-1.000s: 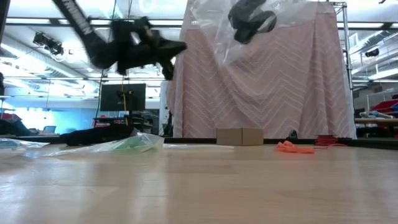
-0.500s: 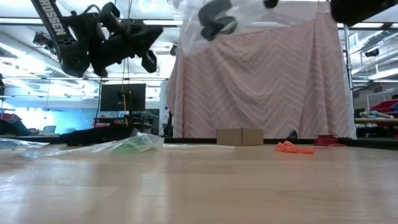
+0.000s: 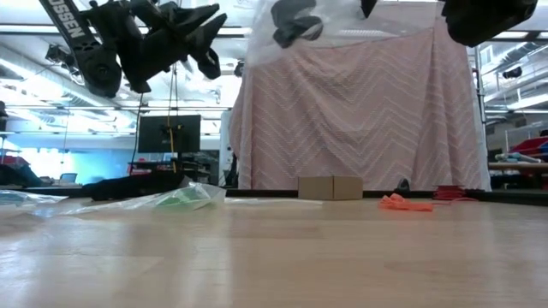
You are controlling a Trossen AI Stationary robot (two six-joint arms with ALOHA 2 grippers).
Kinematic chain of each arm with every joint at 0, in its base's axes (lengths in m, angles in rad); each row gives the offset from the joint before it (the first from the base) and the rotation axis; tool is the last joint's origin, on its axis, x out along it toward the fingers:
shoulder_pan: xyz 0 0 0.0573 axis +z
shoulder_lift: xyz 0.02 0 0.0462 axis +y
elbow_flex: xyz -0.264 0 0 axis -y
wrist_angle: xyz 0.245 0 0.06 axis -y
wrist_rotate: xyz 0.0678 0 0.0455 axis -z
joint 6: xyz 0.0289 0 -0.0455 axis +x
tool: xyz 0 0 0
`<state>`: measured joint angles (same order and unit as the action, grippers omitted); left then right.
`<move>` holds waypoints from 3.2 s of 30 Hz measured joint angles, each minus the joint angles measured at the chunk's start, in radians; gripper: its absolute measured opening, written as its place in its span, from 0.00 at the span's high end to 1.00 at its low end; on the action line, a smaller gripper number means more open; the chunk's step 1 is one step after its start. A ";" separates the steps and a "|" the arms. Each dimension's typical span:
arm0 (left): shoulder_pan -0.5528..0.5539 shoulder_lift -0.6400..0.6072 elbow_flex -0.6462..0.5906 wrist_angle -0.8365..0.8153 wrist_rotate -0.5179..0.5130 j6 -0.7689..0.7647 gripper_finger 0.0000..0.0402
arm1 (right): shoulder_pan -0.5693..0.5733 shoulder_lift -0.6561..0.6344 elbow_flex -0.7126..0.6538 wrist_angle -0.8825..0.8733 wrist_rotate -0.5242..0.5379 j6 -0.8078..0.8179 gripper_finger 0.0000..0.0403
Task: Sort rubber bands
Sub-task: Close the transparent zip bag
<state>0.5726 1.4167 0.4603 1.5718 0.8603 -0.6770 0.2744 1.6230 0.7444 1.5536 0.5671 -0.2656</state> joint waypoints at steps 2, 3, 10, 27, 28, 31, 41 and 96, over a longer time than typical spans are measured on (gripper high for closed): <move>-0.007 0.000 0.000 0.000 -0.003 0.016 0.73 | -0.007 0.000 0.000 -0.001 -0.006 -0.016 1.00; -0.011 0.000 0.000 -0.001 -0.003 0.018 0.73 | -0.009 0.000 0.000 -0.001 -0.012 -0.020 1.00; -0.036 0.000 0.000 -0.001 -0.058 0.057 0.71 | -0.053 -0.001 0.000 -0.001 -0.062 -0.015 1.00; -0.073 0.001 0.000 -0.001 -0.093 0.101 0.71 | -0.087 -0.001 0.000 -0.050 -0.094 0.037 1.00; -0.079 0.001 0.000 -0.001 -0.094 0.104 0.71 | -0.090 -0.001 0.000 -0.052 -0.094 0.041 1.00; -0.094 0.001 0.000 -0.001 -0.103 0.124 0.71 | -0.095 -0.001 0.000 -0.055 -0.094 0.048 1.00; -0.098 0.001 0.000 -0.001 -0.111 0.130 0.71 | -0.094 -0.001 0.000 -0.055 -0.099 0.049 1.00; -0.128 0.003 -0.020 -0.074 -0.229 0.172 1.00 | -0.108 0.000 0.000 -0.145 -0.075 -0.004 1.00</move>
<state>0.4450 1.4200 0.4402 1.4975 0.6316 -0.5052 0.1667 1.6226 0.7441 1.4091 0.4921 -0.2691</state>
